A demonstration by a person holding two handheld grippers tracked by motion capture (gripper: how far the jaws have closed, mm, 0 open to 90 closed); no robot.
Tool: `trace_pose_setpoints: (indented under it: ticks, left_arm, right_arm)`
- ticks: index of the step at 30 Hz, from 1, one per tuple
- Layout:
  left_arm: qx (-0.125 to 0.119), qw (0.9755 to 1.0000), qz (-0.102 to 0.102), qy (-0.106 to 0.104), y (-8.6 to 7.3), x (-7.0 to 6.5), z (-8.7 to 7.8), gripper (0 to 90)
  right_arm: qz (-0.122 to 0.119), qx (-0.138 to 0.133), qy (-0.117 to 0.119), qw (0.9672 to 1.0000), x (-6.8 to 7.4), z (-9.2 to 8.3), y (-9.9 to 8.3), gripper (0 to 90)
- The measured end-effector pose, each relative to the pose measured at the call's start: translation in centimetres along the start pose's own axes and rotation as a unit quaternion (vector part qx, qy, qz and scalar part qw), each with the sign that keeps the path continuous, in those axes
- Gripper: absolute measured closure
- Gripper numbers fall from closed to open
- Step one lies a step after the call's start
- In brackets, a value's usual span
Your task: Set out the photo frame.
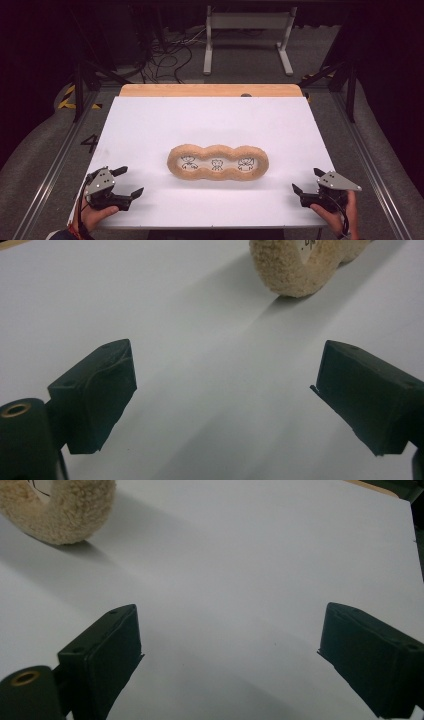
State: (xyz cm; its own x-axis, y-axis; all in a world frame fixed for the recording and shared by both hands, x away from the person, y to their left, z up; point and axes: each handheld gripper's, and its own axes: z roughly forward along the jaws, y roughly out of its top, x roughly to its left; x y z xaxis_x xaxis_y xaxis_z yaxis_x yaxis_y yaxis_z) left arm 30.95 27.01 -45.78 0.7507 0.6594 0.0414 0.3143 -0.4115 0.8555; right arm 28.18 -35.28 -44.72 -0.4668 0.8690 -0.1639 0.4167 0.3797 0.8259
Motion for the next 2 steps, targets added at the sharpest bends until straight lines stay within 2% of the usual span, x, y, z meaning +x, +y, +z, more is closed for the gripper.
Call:
trace_pose_setpoints:
  ticks: [2]
  left_arm:
    - [0.0,1.0,0.0,0.0,0.0,0.0,0.0,9.6]
  right_arm:
    - [0.002,-0.002,0.0,1.0,-0.06,-0.06,-0.03,9.4]
